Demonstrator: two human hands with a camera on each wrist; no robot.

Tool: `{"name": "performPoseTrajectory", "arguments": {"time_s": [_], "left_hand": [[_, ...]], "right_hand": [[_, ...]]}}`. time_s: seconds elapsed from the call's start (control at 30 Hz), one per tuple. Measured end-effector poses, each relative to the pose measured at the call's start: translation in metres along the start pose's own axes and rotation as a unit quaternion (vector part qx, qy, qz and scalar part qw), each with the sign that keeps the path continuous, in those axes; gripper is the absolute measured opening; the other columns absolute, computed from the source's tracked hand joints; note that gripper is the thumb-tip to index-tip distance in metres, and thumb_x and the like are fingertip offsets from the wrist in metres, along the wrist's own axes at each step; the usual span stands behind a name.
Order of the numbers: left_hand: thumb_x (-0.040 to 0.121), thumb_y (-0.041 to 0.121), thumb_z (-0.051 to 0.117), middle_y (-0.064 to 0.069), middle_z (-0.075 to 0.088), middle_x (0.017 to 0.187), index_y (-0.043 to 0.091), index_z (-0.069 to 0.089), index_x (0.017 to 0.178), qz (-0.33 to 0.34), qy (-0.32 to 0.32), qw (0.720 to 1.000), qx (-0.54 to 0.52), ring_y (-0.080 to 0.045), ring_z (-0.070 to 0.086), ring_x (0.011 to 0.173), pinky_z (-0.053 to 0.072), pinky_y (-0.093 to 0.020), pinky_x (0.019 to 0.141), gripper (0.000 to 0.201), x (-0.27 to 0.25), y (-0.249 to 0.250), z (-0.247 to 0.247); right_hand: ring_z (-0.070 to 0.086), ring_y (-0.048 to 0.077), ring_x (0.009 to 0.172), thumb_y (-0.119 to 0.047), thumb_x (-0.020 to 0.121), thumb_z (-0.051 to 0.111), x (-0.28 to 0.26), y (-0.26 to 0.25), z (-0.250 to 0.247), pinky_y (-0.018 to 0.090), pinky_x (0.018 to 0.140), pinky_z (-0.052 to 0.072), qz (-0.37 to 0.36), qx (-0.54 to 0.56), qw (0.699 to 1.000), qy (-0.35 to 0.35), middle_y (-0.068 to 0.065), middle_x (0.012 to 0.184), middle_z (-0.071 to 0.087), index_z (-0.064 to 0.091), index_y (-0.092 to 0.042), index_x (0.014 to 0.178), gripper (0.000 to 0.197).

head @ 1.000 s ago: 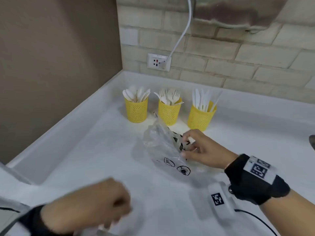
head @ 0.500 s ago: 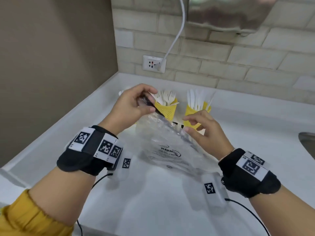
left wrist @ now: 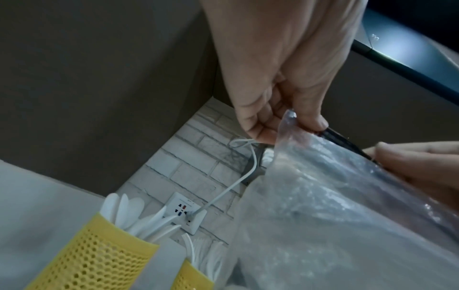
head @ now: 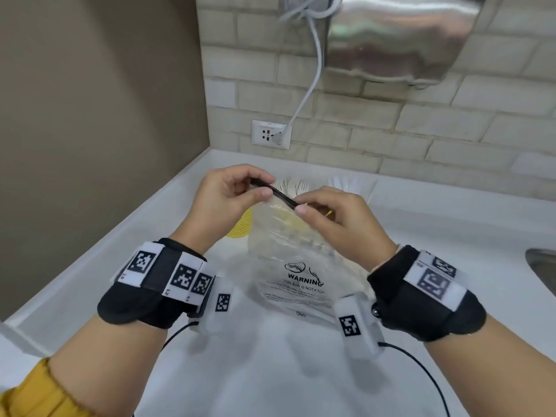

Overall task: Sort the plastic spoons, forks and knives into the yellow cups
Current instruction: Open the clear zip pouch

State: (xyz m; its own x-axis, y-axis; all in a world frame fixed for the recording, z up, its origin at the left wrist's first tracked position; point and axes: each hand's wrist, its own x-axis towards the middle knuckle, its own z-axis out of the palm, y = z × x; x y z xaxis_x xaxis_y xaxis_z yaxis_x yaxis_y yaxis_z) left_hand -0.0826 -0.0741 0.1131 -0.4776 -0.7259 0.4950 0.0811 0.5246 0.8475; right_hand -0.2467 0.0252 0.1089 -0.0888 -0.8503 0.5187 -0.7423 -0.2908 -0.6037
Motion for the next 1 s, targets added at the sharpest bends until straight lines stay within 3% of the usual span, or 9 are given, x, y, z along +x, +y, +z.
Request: {"name": "performPoseTrajectory", "arguments": {"time_s": [0.17, 0.37, 0.43, 0.53, 0.63, 0.73, 0.8, 0.87, 1.0], "left_hand": [[0.078, -0.001, 0.068, 0.016, 0.069, 0.058, 0.022, 0.07, 0.078, 0.032, 0.039, 0.998, 0.027, -0.002, 0.063, 0.061, 0.052, -0.016, 0.071, 0.023, 0.0, -0.006, 0.0], [0.081, -0.005, 0.062, 0.017, 0.068, 0.06, 0.02, 0.067, 0.078, 0.024, 0.118, 0.993, -0.017, 0.003, 0.06, 0.056, 0.049, -0.01, 0.066, 0.026, 0.0, -0.024, -0.015], [0.084, 0.003, 0.062, 0.012, 0.067, 0.068, 0.031, 0.068, 0.079, 0.033, 0.082, 0.996, 0.012, 0.002, 0.058, 0.061, 0.047, -0.009, 0.067, 0.029, -0.001, -0.025, -0.015], [0.08, 0.043, 0.056, 0.008, 0.05, 0.083, 0.047, 0.07, 0.079, 0.039, -0.057, 0.99, 0.125, 0.003, 0.048, 0.076, 0.038, -0.007, 0.07, 0.014, 0.0, -0.016, -0.009], [0.08, 0.061, 0.052, 0.011, 0.051, 0.092, 0.036, 0.074, 0.074, 0.011, -0.128, 0.976, 0.178, 0.002, 0.05, 0.081, 0.037, -0.012, 0.068, 0.033, 0.004, 0.003, -0.007], [0.088, 0.044, 0.053, 0.01, 0.055, 0.07, 0.021, 0.071, 0.063, -0.011, -0.138, 0.936, 0.324, -0.002, 0.052, 0.063, 0.03, -0.02, 0.057, 0.039, 0.01, 0.015, -0.003], [0.087, 0.027, 0.061, 0.013, 0.053, 0.066, 0.017, 0.071, 0.067, -0.003, -0.11, 0.922, 0.372, -0.006, 0.051, 0.064, 0.03, -0.02, 0.057, 0.024, 0.012, 0.013, -0.001], [0.083, 0.006, 0.063, 0.008, 0.054, 0.076, 0.013, 0.074, 0.083, 0.015, -0.075, 0.926, 0.369, -0.015, 0.054, 0.074, 0.031, -0.018, 0.062, 0.013, 0.011, 0.009, -0.001], [0.077, -0.014, 0.052, 0.003, 0.042, 0.099, 0.014, 0.049, 0.134, 0.031, -0.146, 0.908, 0.391, -0.008, 0.044, 0.07, 0.035, -0.006, 0.062, 0.063, -0.001, 0.008, 0.005]], "right_hand": [[0.06, 0.025, 0.075, -0.024, 0.09, 0.055, 0.006, -0.01, 0.004, 0.03, 0.065, 0.041, -0.029, -0.211, 0.977, 0.012, 0.005, 0.081, 0.066, 0.068, -0.007, 0.086, 0.022], [0.062, 0.03, 0.085, -0.027, 0.089, 0.055, -0.033, 0.018, -0.051, 0.035, 0.067, 0.045, 0.098, -0.338, 0.936, -0.019, 0.003, 0.085, 0.068, 0.067, -0.012, 0.084, 0.019], [0.062, 0.028, 0.076, -0.02, 0.088, 0.058, -0.045, 0.028, -0.071, 0.032, 0.061, 0.039, 0.136, -0.324, 0.936, -0.012, -0.001, 0.069, 0.06, 0.064, -0.011, 0.077, 0.015], [0.061, 0.003, 0.061, -0.01, 0.086, 0.059, -0.05, 0.026, -0.088, 0.014, 0.054, 0.039, 0.123, -0.246, 0.961, 0.009, -0.003, 0.062, 0.058, 0.057, -0.014, 0.072, 0.015], [0.059, -0.004, 0.062, -0.008, 0.087, 0.058, -0.05, 0.014, -0.097, 0.007, 0.054, 0.041, 0.126, -0.167, 0.978, 0.012, 0.001, 0.066, 0.066, 0.059, -0.011, 0.075, 0.012], [0.062, 0.002, 0.067, -0.006, 0.084, 0.061, -0.053, 0.005, -0.102, 0.007, 0.056, 0.042, 0.115, -0.122, 0.985, -0.033, -0.003, 0.068, 0.067, 0.06, -0.011, 0.074, 0.011], [0.062, 0.007, 0.071, -0.007, 0.082, 0.064, -0.055, 0.004, -0.104, 0.011, 0.058, 0.044, 0.11, -0.128, 0.984, -0.05, -0.003, 0.069, 0.067, 0.061, -0.013, 0.072, 0.013], [0.061, 0.012, 0.074, -0.008, 0.081, 0.066, -0.06, 0.007, -0.108, 0.018, 0.063, 0.045, 0.123, -0.155, 0.978, -0.065, 0.0, 0.069, 0.068, 0.061, -0.018, 0.069, 0.017], [0.06, 0.01, 0.065, -0.035, 0.08, 0.064, -0.058, 0.003, -0.104, 0.014, 0.059, 0.044, 0.156, -0.147, 0.975, -0.059, -0.009, 0.065, 0.064, 0.062, -0.021, 0.067, 0.019]]}}
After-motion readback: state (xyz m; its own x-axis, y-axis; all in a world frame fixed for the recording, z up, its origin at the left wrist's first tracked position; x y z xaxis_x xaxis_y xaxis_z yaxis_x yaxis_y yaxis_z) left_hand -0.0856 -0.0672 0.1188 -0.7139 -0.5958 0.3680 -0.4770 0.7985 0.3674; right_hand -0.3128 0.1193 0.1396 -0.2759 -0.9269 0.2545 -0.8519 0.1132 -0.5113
